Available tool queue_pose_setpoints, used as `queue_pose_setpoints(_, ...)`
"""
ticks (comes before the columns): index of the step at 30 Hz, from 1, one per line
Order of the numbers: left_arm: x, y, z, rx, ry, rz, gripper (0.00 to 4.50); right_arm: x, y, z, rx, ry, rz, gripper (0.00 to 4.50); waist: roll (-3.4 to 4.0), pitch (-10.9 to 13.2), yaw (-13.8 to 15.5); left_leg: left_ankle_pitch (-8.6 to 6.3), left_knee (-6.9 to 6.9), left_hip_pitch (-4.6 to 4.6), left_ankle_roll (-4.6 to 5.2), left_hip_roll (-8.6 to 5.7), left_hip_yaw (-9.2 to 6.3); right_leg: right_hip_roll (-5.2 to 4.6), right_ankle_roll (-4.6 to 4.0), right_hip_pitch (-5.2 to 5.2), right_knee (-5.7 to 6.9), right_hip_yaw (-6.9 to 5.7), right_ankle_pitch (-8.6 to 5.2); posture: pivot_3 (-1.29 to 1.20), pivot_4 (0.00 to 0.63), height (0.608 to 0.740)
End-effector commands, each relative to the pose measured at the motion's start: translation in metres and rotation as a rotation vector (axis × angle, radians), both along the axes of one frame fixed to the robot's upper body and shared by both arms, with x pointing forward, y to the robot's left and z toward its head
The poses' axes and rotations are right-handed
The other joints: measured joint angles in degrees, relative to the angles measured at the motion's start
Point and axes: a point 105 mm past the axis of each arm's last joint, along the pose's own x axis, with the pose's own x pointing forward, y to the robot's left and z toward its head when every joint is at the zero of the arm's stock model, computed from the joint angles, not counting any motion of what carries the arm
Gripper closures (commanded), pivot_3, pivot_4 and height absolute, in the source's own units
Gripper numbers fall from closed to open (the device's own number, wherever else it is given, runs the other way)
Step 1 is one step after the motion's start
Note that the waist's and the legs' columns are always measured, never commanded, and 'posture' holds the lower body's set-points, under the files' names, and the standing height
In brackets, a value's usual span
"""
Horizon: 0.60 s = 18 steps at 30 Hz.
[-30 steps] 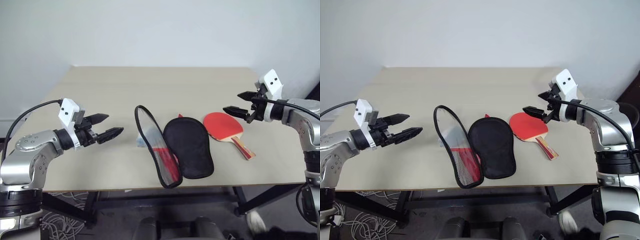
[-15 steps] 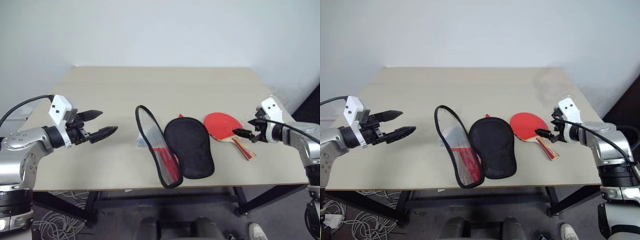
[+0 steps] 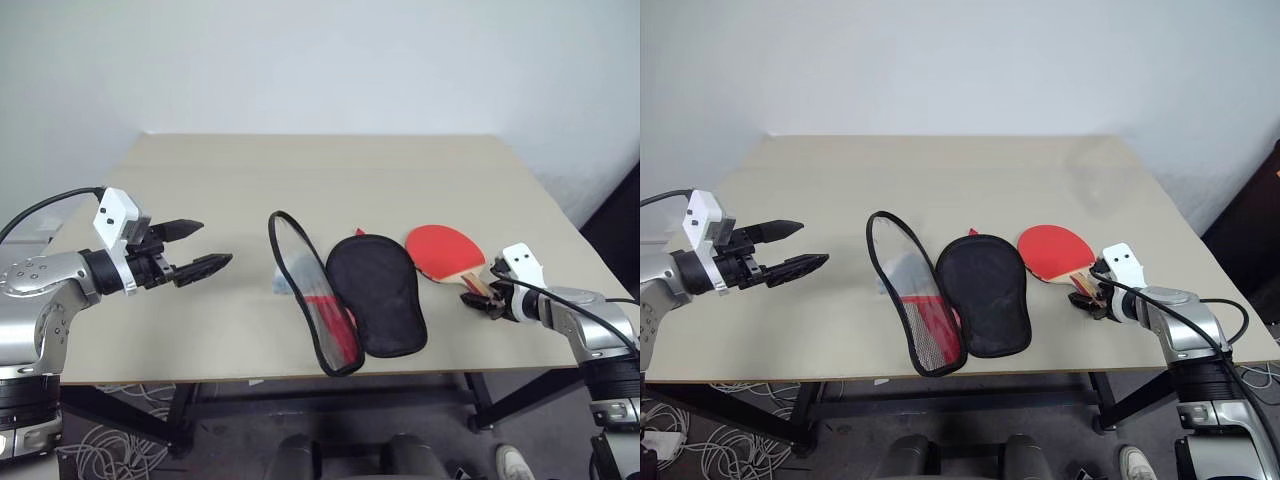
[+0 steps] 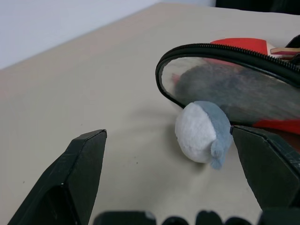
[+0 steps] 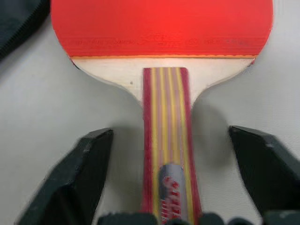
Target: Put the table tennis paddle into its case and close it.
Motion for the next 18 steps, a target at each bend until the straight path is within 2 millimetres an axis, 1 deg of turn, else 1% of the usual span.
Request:
queue_pose_setpoints(1, 0.002, -0.001, 0.012, 0.032, -0.045, -0.012, 0.0, 0.003, -0.008, 0.006, -0.003, -0.036, -0.072, 1.91, -0.01, 0.0, 0.0, 0.0, 0.01, 0.0, 0.0, 0.0, -0.01, 0.0, 0.0, 0.01, 0.0, -0.01, 0.0, 0.0, 0.0, 0.74)
queue_pose_setpoints(2, 0.002, -0.001, 0.012, 0.033, -0.043, -0.014, 0.0, 0.004, -0.007, 0.007, 0.004, -0.045, -0.082, 2.3, -0.01, 0.0, 0.0, 0.0, 0.01, 0.0, 0.0, 0.0, -0.01, 0.0, 0.0, 0.02, 0.0, 0.0, 0.0, 0.0, 0.0, 0.74)
queue_pose_setpoints(3, 0.002, -0.001, 0.012, 0.035, -0.042, -0.015, 0.0, 0.005, -0.004, 0.009, 0.019, -0.059, -0.093, 2.6, -0.01, 0.0, 0.1, 0.0, 0.01, 0.0, 0.0, 0.0, 0.0, -0.01, 0.0, 0.02, 0.0, 0.0, 0.0, 0.0, 0.0, 0.74)
queue_pose_setpoints(5, 0.004, -0.001, 0.012, 0.037, -0.041, -0.016, 0.0, 0.01, 0.0, 0.019, 0.042, -0.106, -0.113, 3.27, -0.01, 0.0, 0.1, 0.0, 0.01, 0.0, 0.0, 0.0, -0.01, -0.01, 0.0, 0.02, 0.0, -0.01, 0.0, 0.0, 0.0, 0.74)
queue_pose_setpoints(7, 0.006, -0.002, 0.012, 0.042, -0.041, -0.02, 0.0, 0.014, 0.007, 0.032, 0.092, -0.149, -0.134, 3.27, -0.02, 0.0, 0.1, 0.0, 0.02, -0.01, 0.0, 0.0, 0.0, 0.0, 0.0, 0.01, 0.01, -0.01, 0.0, 0.0, 0.0, 0.74)
queue_pose_setpoints(9, 0.007, -0.004, 0.01, 0.044, -0.035, -0.033, 0.0, 0.019, 0.026, 0.052, 0.175, -0.218, -0.137, 3.27, 0.01, 0.0, -0.1, 0.0, 0.01, -0.01, 0.0, 0.0, 0.01, 0.0, 0.0, -0.03, 0.02, 0.03, 0.0, 0.0, 0.0, 0.74)
queue_pose_setpoints(11, 0.008, -0.005, 0.009, 0.045, -0.033, -0.038, 0.0, 0.019, 0.038, 0.062, 0.216, -0.246, -0.132, 3.27, 0.05, 0.0, -0.2, 0.0, -0.04, -0.04, 0.0, 0.04, 0.05, 0.09, 0.0, -0.16, 0.08, 0.13, 0.0, 0.0, 0.0, 0.74)
queue_pose_setpoints(15, 0.01, -0.009, 0.006, 0.044, -0.031, -0.048, 0.0, 0.009, 0.097, 0.082, 0.327, -0.277, -0.056, 3.27, 0.05, 0.0, 0.0, 0.0, -0.06, -0.06, 0.0, 0.08, 0.02, 0.11, -0.01, -0.18, 0.09, 0.11, 0.01, 0.0, 0.0, 0.74)
queue_pose_setpoints(16, 0.01, -0.01, 0.005, 0.044, -0.031, -0.049, 0.0, 0.006, 0.107, 0.084, 0.337, -0.271, -0.048, 3.27, 0.05, 0.0, 0.0, 0.0, -0.05, -0.06, 0.0, 0.08, 0.03, 0.11, -0.01, -0.18, 0.1, 0.11, 0.01, 0.0, 0.0, 0.74)
queue_pose_setpoints(18, 0.01, -0.011, 0.004, 0.043, -0.03, -0.052, 0.0, 0.001, 0.118, 0.082, 0.343, -0.246, -0.054, 3.27, 0.04, 0.0, 0.1, 0.0, -0.05, -0.07, 0.0, 0.08, 0.03, 0.1, -0.01, -0.17, 0.1, 0.1, 0.01, 0.0, 0.0, 0.74)
